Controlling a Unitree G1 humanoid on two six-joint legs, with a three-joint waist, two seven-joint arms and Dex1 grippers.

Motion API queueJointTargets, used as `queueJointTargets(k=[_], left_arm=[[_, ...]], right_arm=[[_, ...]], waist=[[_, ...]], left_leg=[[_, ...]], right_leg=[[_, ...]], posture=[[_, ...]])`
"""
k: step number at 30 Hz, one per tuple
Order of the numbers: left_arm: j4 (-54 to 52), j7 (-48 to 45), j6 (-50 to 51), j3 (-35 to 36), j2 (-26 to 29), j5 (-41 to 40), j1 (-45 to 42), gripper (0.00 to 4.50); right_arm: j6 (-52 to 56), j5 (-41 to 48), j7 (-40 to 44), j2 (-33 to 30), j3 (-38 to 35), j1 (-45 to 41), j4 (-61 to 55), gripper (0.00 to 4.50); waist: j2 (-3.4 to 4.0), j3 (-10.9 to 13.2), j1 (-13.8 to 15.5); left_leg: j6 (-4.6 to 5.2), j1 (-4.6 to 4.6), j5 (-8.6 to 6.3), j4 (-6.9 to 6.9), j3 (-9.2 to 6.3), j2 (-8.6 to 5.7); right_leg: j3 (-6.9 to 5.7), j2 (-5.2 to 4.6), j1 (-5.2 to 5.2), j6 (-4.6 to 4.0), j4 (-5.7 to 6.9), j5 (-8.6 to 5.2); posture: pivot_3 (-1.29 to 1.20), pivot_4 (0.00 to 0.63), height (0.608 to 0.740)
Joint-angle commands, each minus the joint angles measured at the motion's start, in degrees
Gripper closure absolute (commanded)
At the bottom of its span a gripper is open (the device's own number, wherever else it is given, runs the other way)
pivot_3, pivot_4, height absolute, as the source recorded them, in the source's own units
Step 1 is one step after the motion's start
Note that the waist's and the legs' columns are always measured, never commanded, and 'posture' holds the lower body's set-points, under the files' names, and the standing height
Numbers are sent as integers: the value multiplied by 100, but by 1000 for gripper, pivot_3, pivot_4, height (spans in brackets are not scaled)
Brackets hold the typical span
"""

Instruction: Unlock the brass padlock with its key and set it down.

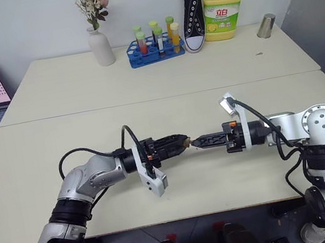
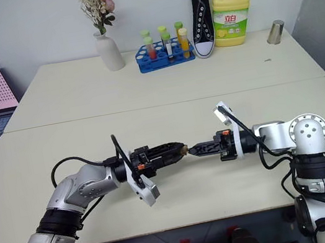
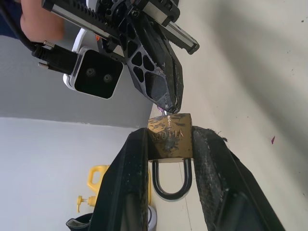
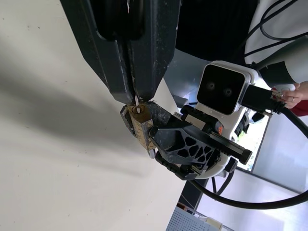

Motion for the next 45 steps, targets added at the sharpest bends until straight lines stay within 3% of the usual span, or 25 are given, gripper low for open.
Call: queueJointTargets(k=[1,17,45], left_arm=[[-125,100,-18,-75,20,61,-7,3573],[-60,383,-85,-116,119,260,-35,3573],[-44,809,-43,-146,271,526,18,3573]], right_arm=[[-93,669,-282,71,-97,-146,73,4500],[-1234,3144,-1539,-708,1061,-74,447,4500],[-1386,3225,-1315,-699,1502,-157,263,4500]], waist=[[0,0,-3],[2,1,-11],[4,2,-8]], left_leg=[[0,0,0,0,0,0],[1,-1,0,0,2,1],[1,-3,0,-1,0,3]], right_leg=[[0,0,0,0,0,0],[2,0,1,0,-1,0],[1,0,0,0,-1,0]], posture=[[0,150,740],[0,150,740],[0,150,740]])
